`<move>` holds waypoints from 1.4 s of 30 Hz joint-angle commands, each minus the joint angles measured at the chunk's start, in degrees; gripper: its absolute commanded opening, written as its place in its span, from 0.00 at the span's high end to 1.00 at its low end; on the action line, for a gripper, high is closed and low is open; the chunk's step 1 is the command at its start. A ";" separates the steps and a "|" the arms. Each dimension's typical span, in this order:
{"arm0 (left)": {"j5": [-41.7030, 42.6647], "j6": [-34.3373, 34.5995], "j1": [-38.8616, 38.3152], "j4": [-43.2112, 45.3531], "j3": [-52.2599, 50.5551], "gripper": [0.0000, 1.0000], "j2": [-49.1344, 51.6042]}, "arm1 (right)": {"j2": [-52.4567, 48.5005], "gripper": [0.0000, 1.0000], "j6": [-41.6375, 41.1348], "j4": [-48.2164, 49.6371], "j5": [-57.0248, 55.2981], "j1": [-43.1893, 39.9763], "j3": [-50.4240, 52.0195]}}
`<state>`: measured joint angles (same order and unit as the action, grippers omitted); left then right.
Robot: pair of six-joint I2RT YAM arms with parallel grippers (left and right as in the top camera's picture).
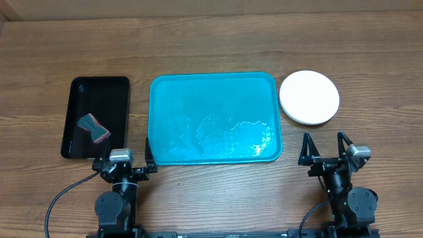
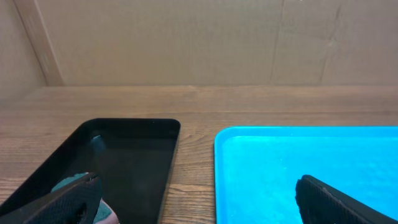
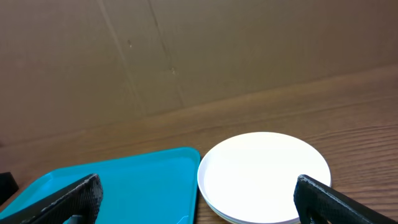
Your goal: Clean dirty plates on tray and stack at the side
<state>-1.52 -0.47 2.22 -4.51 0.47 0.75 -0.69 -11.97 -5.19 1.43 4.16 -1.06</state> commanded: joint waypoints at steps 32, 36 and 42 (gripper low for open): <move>-0.98 0.48 -0.37 0.24 -0.20 0.00 -0.55 | 0.52 0.00 0.00 0.37 -0.33 0.28 0.61; -0.98 0.48 -0.37 0.24 -0.20 0.00 -0.55 | 0.52 0.00 0.00 0.37 -0.33 0.28 0.61; -0.98 0.48 -0.37 0.24 -0.20 0.00 -0.55 | 0.52 0.00 0.00 0.39 -0.33 0.28 0.61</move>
<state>-2.00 -0.40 2.22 -4.47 0.47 0.75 -0.69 -11.97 -5.17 1.45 4.16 -1.06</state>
